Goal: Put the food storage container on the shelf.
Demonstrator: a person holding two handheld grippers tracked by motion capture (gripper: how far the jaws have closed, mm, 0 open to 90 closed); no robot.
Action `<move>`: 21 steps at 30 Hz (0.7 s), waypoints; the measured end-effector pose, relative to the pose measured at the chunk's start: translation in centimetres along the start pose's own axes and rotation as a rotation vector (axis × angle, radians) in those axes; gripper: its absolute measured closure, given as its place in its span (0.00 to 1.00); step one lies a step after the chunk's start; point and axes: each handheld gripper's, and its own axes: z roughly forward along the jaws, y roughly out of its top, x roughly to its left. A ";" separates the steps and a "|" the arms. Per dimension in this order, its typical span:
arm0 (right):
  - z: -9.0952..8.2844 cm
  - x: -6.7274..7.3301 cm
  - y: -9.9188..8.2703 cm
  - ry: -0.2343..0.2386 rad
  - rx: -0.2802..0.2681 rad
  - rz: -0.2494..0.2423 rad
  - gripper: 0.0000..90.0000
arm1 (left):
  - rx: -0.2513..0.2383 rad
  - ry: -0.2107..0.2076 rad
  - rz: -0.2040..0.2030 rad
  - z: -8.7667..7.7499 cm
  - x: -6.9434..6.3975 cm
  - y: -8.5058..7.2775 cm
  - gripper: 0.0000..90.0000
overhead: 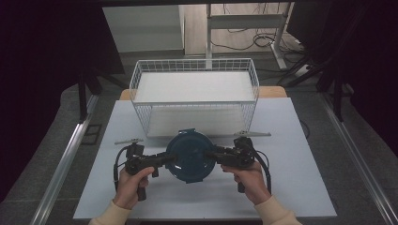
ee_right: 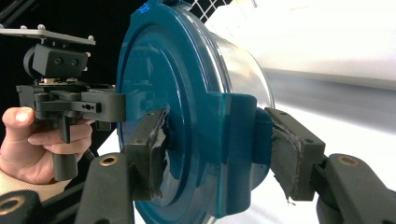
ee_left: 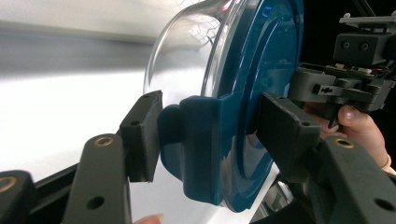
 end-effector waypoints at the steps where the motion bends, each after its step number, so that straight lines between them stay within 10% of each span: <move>1: 0.0 0.0 0.1 0.002 0.000 0.004 0.47 | 0.000 0.002 0.005 0.0 -0.1 0.3 0.47; 21: -0.9 0.6 4.9 0.026 -0.045 -0.016 0.47 | -0.037 -0.003 0.048 -0.9 -2.2 4.9 0.48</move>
